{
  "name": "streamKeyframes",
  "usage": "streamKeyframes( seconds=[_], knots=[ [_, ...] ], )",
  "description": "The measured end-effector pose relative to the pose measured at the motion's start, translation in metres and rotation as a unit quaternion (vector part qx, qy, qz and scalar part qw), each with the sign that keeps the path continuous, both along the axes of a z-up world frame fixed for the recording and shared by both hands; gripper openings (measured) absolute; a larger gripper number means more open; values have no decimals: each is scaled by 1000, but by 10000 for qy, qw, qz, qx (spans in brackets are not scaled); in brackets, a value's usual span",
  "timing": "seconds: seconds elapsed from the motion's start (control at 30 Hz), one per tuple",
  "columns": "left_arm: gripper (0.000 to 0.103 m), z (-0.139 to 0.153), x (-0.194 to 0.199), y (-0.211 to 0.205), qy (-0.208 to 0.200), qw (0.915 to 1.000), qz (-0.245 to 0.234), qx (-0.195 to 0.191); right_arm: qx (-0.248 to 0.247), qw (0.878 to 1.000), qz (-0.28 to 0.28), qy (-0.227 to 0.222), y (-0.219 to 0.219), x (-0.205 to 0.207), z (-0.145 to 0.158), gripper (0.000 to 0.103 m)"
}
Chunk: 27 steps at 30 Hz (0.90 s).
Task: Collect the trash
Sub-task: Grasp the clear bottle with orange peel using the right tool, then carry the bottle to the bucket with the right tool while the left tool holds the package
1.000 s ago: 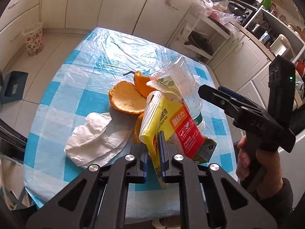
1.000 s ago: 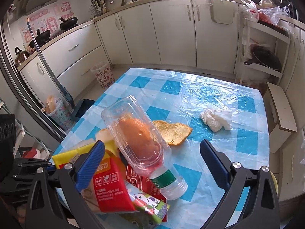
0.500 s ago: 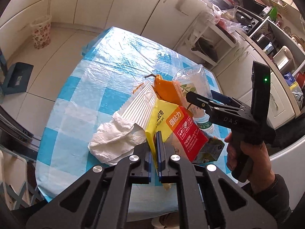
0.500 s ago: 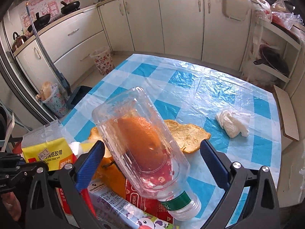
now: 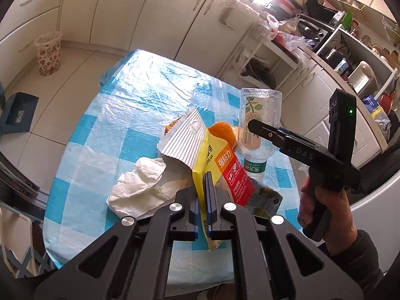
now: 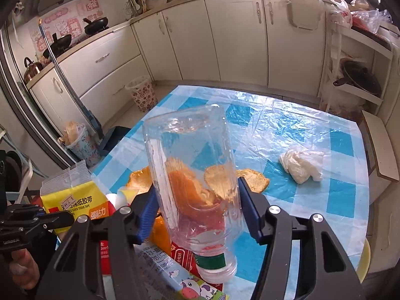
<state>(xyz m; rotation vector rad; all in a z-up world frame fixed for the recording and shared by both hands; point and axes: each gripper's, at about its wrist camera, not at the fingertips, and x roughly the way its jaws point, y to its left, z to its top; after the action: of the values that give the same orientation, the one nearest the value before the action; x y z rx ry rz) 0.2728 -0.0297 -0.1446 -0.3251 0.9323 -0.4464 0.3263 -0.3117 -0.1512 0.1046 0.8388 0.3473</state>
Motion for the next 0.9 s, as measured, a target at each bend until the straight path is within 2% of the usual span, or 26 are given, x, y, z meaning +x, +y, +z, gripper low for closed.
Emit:
streamKeyframes(
  seconds=[0.23,0.4,0.9],
  knots=[
    [5,20,-12,-12,-447,9984,-161,-315,144,9993,-181,-300,-21,-15,15,56],
    [5,25,-18,-20,-552,9970,-300,-445,2,9985,-268,-474,-29,-26,24,55],
    [5,41,-31,-69,-762,9933,-749,-440,-464,9931,-670,-846,-74,-66,35,55]
  ],
)
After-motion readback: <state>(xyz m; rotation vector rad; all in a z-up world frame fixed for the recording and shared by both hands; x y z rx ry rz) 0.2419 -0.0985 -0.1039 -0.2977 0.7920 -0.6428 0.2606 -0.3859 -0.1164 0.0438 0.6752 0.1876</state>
